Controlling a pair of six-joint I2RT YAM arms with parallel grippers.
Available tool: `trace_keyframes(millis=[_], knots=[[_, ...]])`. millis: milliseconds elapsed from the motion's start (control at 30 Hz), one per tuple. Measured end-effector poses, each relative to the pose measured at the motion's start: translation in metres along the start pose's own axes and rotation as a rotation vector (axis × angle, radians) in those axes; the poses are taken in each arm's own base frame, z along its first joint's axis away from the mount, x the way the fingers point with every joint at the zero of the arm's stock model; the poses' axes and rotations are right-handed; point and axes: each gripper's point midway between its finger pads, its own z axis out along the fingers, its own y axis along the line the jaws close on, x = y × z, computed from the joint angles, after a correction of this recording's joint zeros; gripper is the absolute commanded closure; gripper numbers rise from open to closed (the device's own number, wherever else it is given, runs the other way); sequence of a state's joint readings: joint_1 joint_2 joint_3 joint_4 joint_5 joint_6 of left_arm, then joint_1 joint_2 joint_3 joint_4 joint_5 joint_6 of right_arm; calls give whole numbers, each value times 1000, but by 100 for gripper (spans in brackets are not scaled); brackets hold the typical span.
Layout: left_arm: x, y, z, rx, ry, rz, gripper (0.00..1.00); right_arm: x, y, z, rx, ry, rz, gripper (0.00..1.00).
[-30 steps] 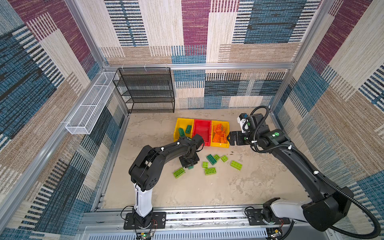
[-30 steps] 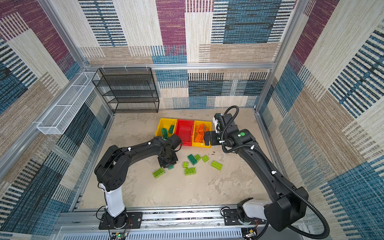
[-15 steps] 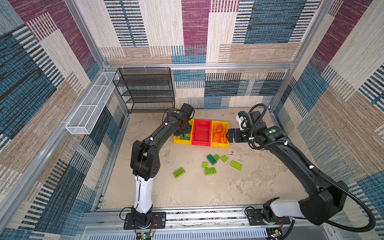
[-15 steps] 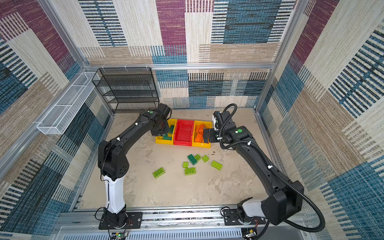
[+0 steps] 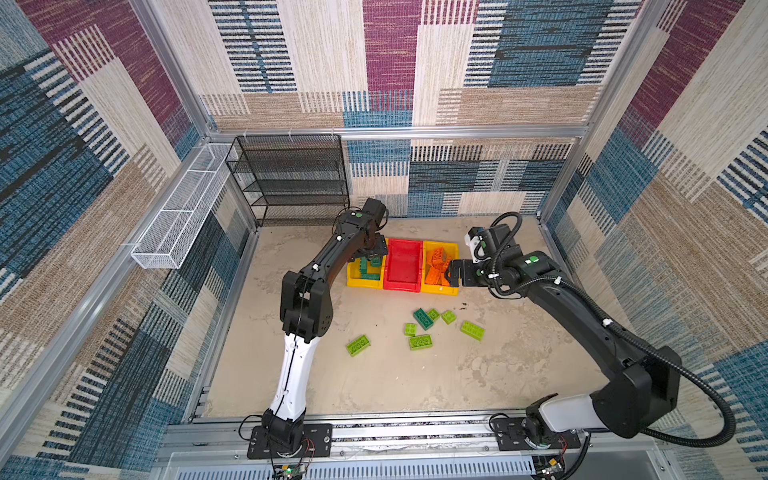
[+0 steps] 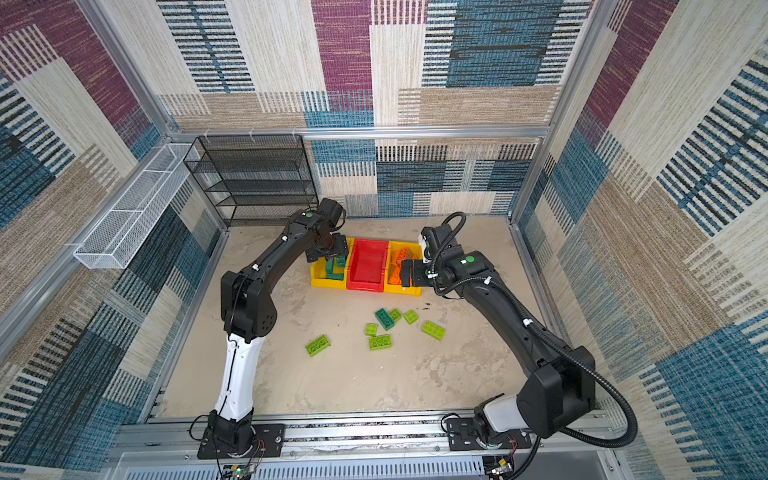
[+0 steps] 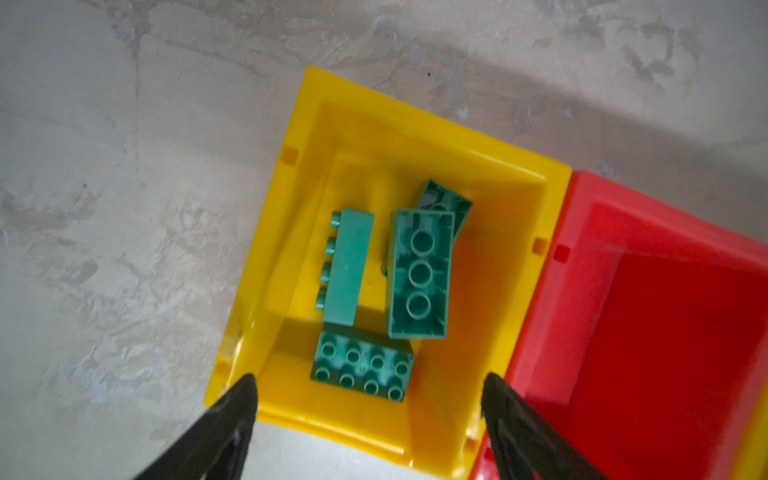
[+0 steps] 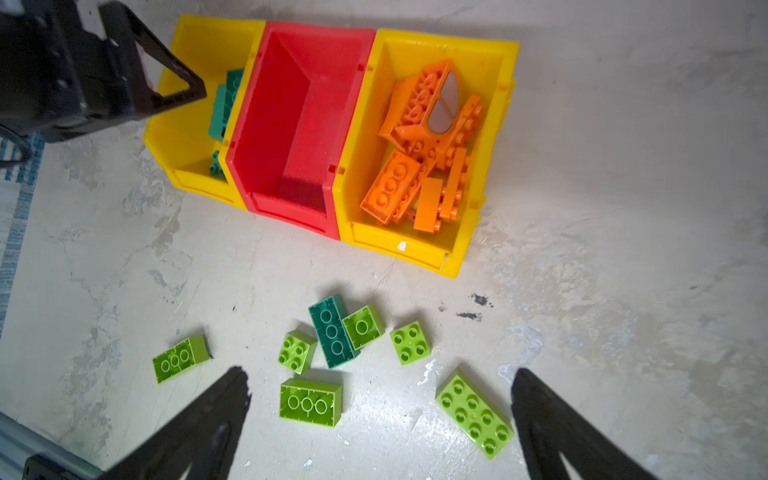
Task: Sort the legos into containers by color
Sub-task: 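Withdraw the left arm while the right gripper grasps a dark-green brick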
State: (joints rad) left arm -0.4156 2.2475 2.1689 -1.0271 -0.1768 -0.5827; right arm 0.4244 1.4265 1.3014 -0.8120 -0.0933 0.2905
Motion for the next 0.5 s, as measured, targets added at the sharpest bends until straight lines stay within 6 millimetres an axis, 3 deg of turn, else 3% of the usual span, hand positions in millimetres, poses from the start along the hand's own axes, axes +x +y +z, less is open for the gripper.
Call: trace_keyframes(millis=[133, 267, 500], knots=[[22, 23, -27, 5, -13, -4, 8, 28, 28, 27, -46, 96, -70, 4], [56, 62, -46, 0, -27, -47, 7, 49, 51, 54, -82, 168, -134, 24], [123, 124, -55, -57, -9, -117, 7, 65, 55, 93, -89, 213, -195, 33]])
